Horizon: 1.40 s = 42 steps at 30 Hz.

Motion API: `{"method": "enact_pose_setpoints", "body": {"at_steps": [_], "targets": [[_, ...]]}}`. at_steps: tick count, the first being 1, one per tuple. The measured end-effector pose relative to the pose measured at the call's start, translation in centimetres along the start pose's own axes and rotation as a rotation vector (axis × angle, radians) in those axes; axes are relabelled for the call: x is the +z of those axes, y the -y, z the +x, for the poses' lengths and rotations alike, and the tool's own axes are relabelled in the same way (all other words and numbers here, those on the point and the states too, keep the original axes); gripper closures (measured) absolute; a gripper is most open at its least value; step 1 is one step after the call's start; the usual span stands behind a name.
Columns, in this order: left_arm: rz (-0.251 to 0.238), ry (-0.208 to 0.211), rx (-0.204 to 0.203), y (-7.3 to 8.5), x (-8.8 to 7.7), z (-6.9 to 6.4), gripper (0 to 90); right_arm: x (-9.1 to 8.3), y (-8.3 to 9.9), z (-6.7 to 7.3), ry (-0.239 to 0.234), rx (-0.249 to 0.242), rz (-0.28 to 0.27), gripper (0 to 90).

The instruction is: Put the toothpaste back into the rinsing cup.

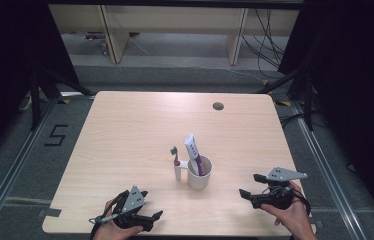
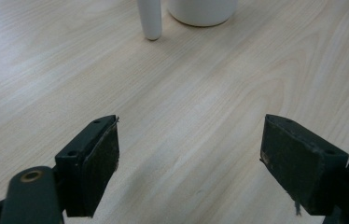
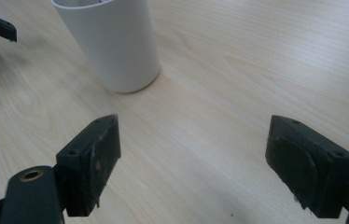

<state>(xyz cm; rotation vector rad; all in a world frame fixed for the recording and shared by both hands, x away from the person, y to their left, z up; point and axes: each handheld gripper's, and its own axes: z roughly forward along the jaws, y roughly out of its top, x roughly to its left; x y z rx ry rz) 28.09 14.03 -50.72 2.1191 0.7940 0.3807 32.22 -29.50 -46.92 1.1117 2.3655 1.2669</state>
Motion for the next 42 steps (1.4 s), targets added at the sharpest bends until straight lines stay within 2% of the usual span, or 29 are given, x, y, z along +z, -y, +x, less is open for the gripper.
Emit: {"method": "enact_pose_setpoints", "body": {"at_steps": [1,3,5,6,7,9,10,11,12,13,14,15,17,18,20,23,24,25,27,28,29,30,32,34,35,36,38,39,42], "targets": [[0.007,-0.004,0.001,0.0,-0.1,0.0,19.1,-0.1,0.2,0.0,0.014,-0.011,-0.005,18.6],[0.007,-0.005,0.001,0.0,-0.1,0.1,19.1,-0.3,0.5,0.3,0.000,0.029,0.010,18.4],[0.000,-0.002,0.002,0.0,0.0,0.1,19.1,-0.4,0.7,0.1,0.009,0.001,0.000,17.6],[-0.001,-0.005,0.000,0.1,0.0,0.0,19.1,-0.4,0.8,0.3,0.000,0.028,0.006,17.5],[0.001,-0.003,-0.001,0.1,0.0,0.0,19.0,-0.4,0.9,0.2,0.013,0.000,-0.004,17.5],[-0.001,-0.004,-0.006,0.1,0.0,0.0,19.1,-0.5,1.2,0.5,0.000,0.028,0.011,17.5],[0.000,-0.003,-0.008,0.1,0.0,0.1,19.0,-0.5,1.3,0.3,0.006,0.005,0.011,17.4],[-0.002,-0.004,-0.010,0.1,0.0,0.1,19.0,-0.5,1.4,0.4,-0.001,0.020,0.018,17.4],[0.011,-0.008,0.008,0.1,-0.1,0.3,19.0,-0.6,1.6,0.6,0.013,0.028,0.024,17.2],[-0.001,0.001,-0.003,0.1,-0.1,0.1,19.0,-0.6,1.7,0.5,0.017,0.010,0.027,17.1],[-0.009,-0.002,-0.015,0.1,-0.1,0.0,19.0,-0.5,1.8,0.7,0.017,0.038,0.030,17.0],[-0.010,-0.002,-0.018,0.1,-0.1,0.0,18.9,-0.6,1.9,0.5,0.017,0.007,0.031,17.0],[-0.001,-0.004,-0.007,0.1,-0.1,0.1,18.9,-0.6,2.1,0.6,0.003,0.030,0.030,16.9],[-0.018,0.001,-0.026,0.2,0.0,0.0,18.8,-0.7,2.2,0.7,0.013,0.026,0.030,16.9],[-0.002,0.002,-0.006,0.1,-0.1,0.1,18.8,-0.8,2.3,0.8,0.016,0.035,0.035,16.9],[-0.004,-0.004,-0.009,0.1,-0.1,0.1,18.6,-0.9,2.6,0.8,0.018,0.026,0.041,16.4],[-0.005,-0.003,-0.009,0.1,-0.1,0.1,18.5,-1.0,2.8,1.1,0.018,0.068,0.047,16.3],[-0.005,-0.001,-0.010,0.1,-0.1,0.1,18.5,-1.0,2.9,0.8,0.034,0.024,0.037,16.3],[-0.006,-0.001,-0.011,0.1,-0.1,0.1,18.3,-1.1,3.1,1.1,0.021,0.062,0.044,16.3],[-0.006,0.000,-0.012,0.1,-0.1,0.1,18.1,-1.2,3.2,1.0,0.023,0.042,0.047,16.3],[-0.006,0.000,-0.012,0.1,-0.1,0.1,18.0,-1.2,3.3,1.2,0.018,0.066,0.052,16.3],[-0.007,0.000,-0.012,0.1,-0.1,0.1,18.0,-1.3,3.4,1.0,0.025,0.030,0.041,16.3],[-0.007,0.000,-0.012,0.1,-0.1,0.1,17.9,-1.5,3.6,1.3,0.023,0.058,0.051,16.3],[-0.003,-0.002,-0.006,0.1,-0.1,0.2,17.9,-1.6,3.8,1.3,0.028,0.042,0.051,16.3],[-0.008,0.004,-0.013,0.1,-0.1,0.1,17.9,-1.7,3.9,1.4,0.026,0.060,0.058,16.3],[-0.005,0.001,-0.007,0.1,-0.1,0.1,17.8,-1.8,3.9,1.3,0.034,0.031,0.061,16.3],[-0.001,-0.002,-0.003,0.1,-0.1,0.1,17.7,-1.8,4.1,1.3,0.041,0.031,0.064,16.3],[-0.001,-0.002,-0.004,0.1,-0.1,0.1,17.7,-1.9,4.2,1.6,0.031,0.065,0.068,16.3],[-0.012,0.000,-0.014,0.2,0.1,0.1,17.7,-2.2,4.4,1.7,0.039,0.066,0.066,16.3]]}}
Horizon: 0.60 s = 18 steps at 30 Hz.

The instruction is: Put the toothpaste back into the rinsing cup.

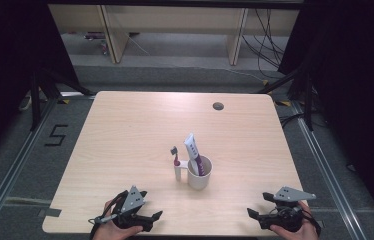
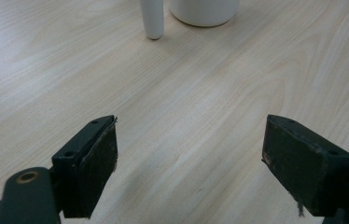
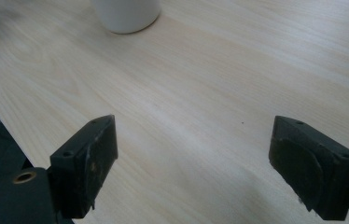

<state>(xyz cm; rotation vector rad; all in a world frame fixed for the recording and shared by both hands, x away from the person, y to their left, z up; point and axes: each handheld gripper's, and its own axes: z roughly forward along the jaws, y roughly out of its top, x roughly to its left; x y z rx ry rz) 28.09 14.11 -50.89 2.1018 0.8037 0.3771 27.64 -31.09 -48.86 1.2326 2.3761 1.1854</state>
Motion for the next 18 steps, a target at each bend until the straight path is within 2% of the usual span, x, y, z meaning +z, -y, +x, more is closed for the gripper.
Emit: {"method": "enact_pose_setpoints", "body": {"at_steps": [1,2,3,4,5,6,7,8,9,10,11,12,13,15,16,18], "targets": [[-0.010,-0.001,-0.008,0.0,0.1,-0.1,17.7,-0.1,0.1,0.0,0.005,0.002,-0.009,16.3],[0.014,-0.007,0.010,0.0,-0.1,0.0,17.7,-0.1,0.1,0.0,0.002,0.009,-0.004,16.3],[0.021,-0.007,0.014,0.0,-0.1,0.0,17.7,-0.2,0.2,-0.2,0.012,-0.021,-0.009,16.4],[0.011,-0.005,0.007,0.0,0.0,0.0,17.7,-0.2,0.3,-0.2,0.015,-0.015,-0.011,16.5],[0.017,-0.006,0.018,0.0,-0.1,0.1,17.7,-0.3,0.4,0.0,0.020,0.009,-0.006,16.5],[0.012,-0.006,0.010,0.0,-0.1,0.0,17.7,-0.4,0.4,-0.2,0.033,-0.023,-0.002,16.4],[0.011,-0.002,0.005,0.0,-0.1,-0.1,17.7,-0.4,0.5,-0.2,0.026,-0.014,-0.001,16.5],[0.007,-0.002,0.004,0.0,0.0,-0.1,17.7,-0.5,0.6,0.0,0.026,0.014,-0.002,16.4],[0.015,-0.009,0.014,0.0,0.0,0.0,17.7,-0.5,0.6,-0.2,0.037,-0.017,-0.006,16.5],[0.023,-0.005,0.015,0.0,-0.1,0.0,17.7,-0.6,0.7,0.0,0.026,0.013,0.000,16.5],[0.019,-0.002,0.008,0.0,-0.1,0.0,17.7,-0.6,0.8,0.0,0.029,0.011,-0.002,16.4],[0.016,0.000,0.001,0.1,0.0,0.0,17.7,-0.7,0.8,-0.1,0.034,-0.012,0.003,16.4],[0.010,0.000,-0.001,0.1,0.1,0.0,17.7,-0.7,0.9,0.1,0.029,0.016,0.012,16.4],[0.012,-0.009,0.006,0.1,0.0,0.0,17.7,-0.8,1.0,0.0,0.039,-0.003,-0.002,16.4],[0.018,-0.001,0.007,0.0,-0.1,0.0,17.7,-0.8,1.1,0.0,0.037,0.006,-0.001,16.4],[0.011,-0.013,0.009,0.1,-0.1,0.1,17.7,-0.9,1.3,0.0,0.047,-0.001,0.008,16.3]]}}
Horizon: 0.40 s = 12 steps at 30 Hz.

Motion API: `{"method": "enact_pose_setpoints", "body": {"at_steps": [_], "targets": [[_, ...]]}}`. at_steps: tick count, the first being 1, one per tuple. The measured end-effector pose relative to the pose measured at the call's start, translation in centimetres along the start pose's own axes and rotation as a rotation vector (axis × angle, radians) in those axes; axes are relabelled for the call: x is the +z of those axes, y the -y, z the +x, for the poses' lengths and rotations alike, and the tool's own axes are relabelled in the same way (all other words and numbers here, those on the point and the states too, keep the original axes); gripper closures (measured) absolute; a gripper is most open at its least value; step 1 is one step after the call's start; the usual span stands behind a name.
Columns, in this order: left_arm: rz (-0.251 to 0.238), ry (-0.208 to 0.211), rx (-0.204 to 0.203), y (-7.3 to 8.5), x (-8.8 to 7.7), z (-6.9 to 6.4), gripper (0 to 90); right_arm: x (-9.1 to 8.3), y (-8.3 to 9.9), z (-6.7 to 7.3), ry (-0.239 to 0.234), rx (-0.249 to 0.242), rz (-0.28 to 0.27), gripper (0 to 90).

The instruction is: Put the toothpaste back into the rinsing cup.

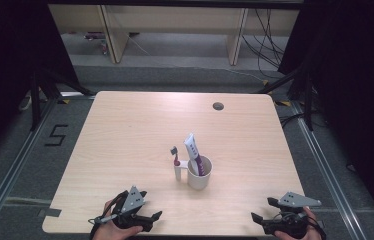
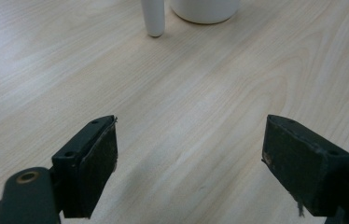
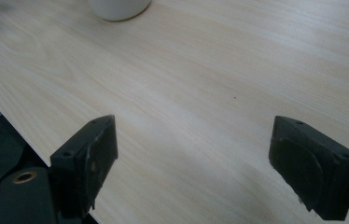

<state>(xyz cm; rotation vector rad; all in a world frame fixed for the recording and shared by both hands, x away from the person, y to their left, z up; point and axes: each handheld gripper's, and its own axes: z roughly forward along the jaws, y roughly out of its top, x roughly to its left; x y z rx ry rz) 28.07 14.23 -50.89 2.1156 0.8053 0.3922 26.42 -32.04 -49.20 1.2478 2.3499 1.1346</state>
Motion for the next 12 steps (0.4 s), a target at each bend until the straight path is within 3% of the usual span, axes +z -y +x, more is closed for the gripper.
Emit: {"method": "enact_pose_setpoints", "body": {"at_steps": [1,3,5,9,10,12], "targets": [[0.003,0.008,-0.004,0.00,-0.02,-0.03,17.7,-0.07,0.03,-0.05,-0.002,-0.008,0.002,16.3],[-0.009,0.011,-0.014,0.04,0.13,-0.12,17.7,-0.04,0.17,0.20,-0.003,0.025,0.003,16.3],[-0.003,0.012,-0.009,0.03,0.11,-0.10,17.7,-0.09,0.18,-0.05,0.004,-0.004,-0.003,16.3],[-0.007,0.011,-0.014,0.02,0.10,-0.11,17.7,-0.10,0.17,-0.05,0.013,-0.004,0.000,16.3],[0.009,0.001,0.007,0.02,0.05,0.07,17.7,-0.09,0.19,0.16,0.002,0.023,0.003,16.3],[0.002,0.006,-0.012,0.03,0.10,-0.05,17.7,-0.06,0.17,0.16,0.005,0.029,0.005,16.3]]}}
